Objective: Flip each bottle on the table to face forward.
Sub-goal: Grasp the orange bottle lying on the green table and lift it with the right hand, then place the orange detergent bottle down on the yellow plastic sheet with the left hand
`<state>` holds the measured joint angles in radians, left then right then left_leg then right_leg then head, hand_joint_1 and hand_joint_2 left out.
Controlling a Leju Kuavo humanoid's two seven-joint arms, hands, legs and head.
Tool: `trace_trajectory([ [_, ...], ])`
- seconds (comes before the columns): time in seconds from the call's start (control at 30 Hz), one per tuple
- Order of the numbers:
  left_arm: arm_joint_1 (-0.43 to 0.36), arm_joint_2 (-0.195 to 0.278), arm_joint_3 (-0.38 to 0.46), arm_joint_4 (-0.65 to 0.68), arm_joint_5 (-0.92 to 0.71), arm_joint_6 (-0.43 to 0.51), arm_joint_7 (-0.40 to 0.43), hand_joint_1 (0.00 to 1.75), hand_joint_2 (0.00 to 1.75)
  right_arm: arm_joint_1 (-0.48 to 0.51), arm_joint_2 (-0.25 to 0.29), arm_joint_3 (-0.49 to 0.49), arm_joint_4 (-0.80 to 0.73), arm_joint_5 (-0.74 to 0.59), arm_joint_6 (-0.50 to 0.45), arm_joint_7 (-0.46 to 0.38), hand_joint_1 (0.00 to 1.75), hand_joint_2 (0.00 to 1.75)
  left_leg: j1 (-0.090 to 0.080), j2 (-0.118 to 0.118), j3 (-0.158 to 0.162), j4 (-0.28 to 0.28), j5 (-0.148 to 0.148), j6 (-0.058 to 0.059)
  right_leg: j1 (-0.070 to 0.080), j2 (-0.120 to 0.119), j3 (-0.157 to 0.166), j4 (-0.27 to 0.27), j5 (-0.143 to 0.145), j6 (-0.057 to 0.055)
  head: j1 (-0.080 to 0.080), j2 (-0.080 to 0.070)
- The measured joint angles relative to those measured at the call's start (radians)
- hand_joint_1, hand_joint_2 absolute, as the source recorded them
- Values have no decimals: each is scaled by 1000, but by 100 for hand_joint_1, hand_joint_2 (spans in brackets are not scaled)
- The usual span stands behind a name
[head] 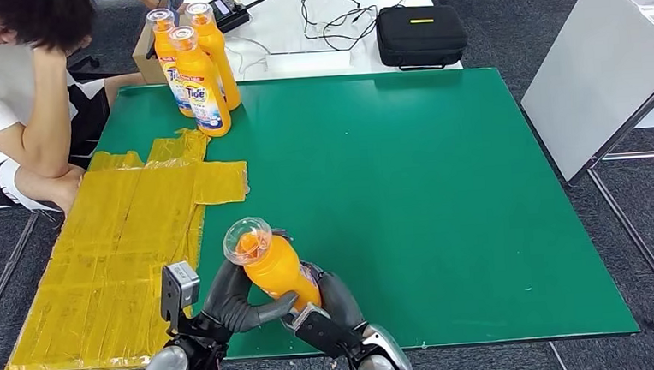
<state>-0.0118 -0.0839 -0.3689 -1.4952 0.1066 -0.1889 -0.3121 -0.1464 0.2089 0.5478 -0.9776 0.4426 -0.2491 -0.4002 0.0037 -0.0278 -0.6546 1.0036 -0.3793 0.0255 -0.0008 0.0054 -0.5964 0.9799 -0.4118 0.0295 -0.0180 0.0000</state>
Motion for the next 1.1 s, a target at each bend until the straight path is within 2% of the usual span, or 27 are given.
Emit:
trace_trajectory([
  [0.27,-5,0,0,15,3,0,1,175,175,15,-2,4,-16,8,-13,1,171,175,0,0,0,0,0,0,0,0,0,0,0,0,0,0],
  [0.3,-5,0,0,16,4,0,2,175,175,19,-3,4,-24,14,-25,1,134,175,0,0,0,0,0,0,0,0,0,0,0,0,0,0],
  [0.4,-5,0,0,16,-7,20,-4,175,175,48,-16,-2,-82,14,-79,-8,7,175,0,-1,0,0,0,0,0,0,0,0,0,0,0,0],
  [0.43,-3,0,0,13,-19,38,-8,175,175,64,-23,-9,-119,-3,-88,-15,0,175,0,-1,-1,0,0,0,0,-1,0,0,0,0,0,0],
  [0.53,10,8,19,-8,-125,147,-24,175,175,127,-54,-61,-271,-88,-80,-42,0,175,0,-1,-1,0,0,0,0,-1,0,0,0,0,0,0],
  [0.63,31,40,60,-54,-438,349,-18,175,175,192,-86,-155,-440,-159,-31,-64,0,175,0,-1,-1,0,-1,-1,0,-1,-2,0,0,0,0,0],
  [0.7,38,62,93,-94,-627,433,4,175,175,234,-97,-223,-538,-207,23,-78,0,175,0,-1,-2,0,-1,-1,0,-1,-1,0,-1,-1,0,0],
  [0.9,39,107,154,-163,-789,460,53,175,175,301,-101,-339,-690,-260,91,-101,0,175,0,0,-1,0,-1,-1,0,-1,-2,0,-1,-1,0,0],
  [1.03,5,177,171,-167,-1159,442,220,175,175,323,-101,-383,-734,-286,138,-98,0,175,1,0,-1,0,-1,-1,0,-1,-2,0,-1,-2,0,0],
  [1.1,-17,214,179,-159,-1252,425,265,175,175,327,-101,-399,-743,-290,152,-94,0,175,1,0,-1,0,-1,-2,0,-1,-2,0,0,-2,0,0],
])
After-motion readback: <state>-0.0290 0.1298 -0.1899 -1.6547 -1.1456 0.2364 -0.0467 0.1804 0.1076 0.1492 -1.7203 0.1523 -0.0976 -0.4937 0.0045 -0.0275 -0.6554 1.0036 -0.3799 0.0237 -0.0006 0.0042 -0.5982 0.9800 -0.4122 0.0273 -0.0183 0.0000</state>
